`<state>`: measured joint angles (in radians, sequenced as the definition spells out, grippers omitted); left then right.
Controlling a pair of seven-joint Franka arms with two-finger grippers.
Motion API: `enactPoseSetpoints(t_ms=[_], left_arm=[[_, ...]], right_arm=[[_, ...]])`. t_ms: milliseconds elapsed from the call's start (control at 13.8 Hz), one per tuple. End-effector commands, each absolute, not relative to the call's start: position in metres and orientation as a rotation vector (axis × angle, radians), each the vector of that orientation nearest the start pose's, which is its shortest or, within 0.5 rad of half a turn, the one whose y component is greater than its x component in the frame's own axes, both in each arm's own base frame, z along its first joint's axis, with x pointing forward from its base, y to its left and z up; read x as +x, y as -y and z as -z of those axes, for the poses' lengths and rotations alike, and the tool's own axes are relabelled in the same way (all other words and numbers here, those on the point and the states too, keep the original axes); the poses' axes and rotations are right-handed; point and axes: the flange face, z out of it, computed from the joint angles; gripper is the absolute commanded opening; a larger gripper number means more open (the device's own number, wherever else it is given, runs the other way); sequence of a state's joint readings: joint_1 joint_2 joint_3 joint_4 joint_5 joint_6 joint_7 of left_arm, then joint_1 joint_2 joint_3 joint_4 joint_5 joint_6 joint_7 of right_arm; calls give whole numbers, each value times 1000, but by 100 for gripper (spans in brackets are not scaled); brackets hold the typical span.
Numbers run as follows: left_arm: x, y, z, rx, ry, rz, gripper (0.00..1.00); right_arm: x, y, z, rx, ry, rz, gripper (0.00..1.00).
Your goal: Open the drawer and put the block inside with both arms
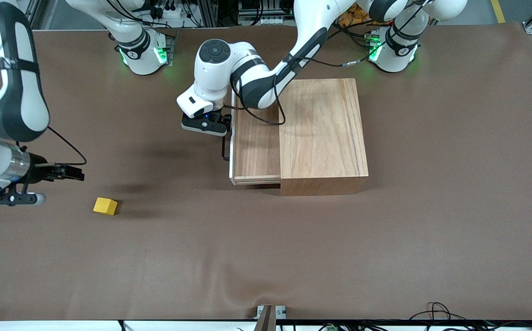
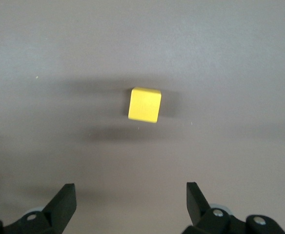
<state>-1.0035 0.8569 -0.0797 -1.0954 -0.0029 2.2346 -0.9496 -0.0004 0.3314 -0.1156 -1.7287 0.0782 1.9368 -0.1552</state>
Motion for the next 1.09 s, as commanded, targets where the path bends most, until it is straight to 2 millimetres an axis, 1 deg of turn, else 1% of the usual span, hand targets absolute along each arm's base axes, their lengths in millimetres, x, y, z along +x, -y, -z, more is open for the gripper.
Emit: enactPoseSetpoints(t_ms=[0,72,145,217,290,434,507,579,652,724,797,869,941,1014], left_arm=[[394,676,-395,-3386,-137,135,100],[394,664,-427,-3378,-133,132,100],[400,646,-453,-3350,-105,110,100],[411,624,-475,-3315,-77,89,100],[423,602,-494,-3288,-38,72,100],[452,555,-524,-3237,54,33,100],[470,528,-539,-3228,122,29,100],[480,506,-551,-3205,170,10,100],[498,474,-561,-3173,236,1,100],[509,447,-570,-3130,197,48,100],[512,421,-584,-3106,89,77,100],[528,379,-595,-3094,58,57,100],[537,339,-605,-3079,36,21,100],[545,296,-612,-3072,-15,4,100]], right_arm=[[640,65,-351,-3073,59,-164,100],[644,65,-332,-3073,78,-172,100],[646,65,-317,-3072,75,-174,100],[648,64,-305,-3062,66,-188,100],[649,65,-297,-3053,56,-184,100],[654,69,-274,-3060,43,-173,100],[660,70,-267,-3067,43,-153,100],[669,68,-261,-3073,50,-143,100],[671,66,-253,-3074,55,-153,100],[671,68,-249,-3073,51,-157,100],[672,73,-244,-3074,40,-150,100],[674,79,-236,-3082,54,-111,100],[677,75,-233,-3089,90,-74,100],[677,73,-228,-3089,95,-78,100]])
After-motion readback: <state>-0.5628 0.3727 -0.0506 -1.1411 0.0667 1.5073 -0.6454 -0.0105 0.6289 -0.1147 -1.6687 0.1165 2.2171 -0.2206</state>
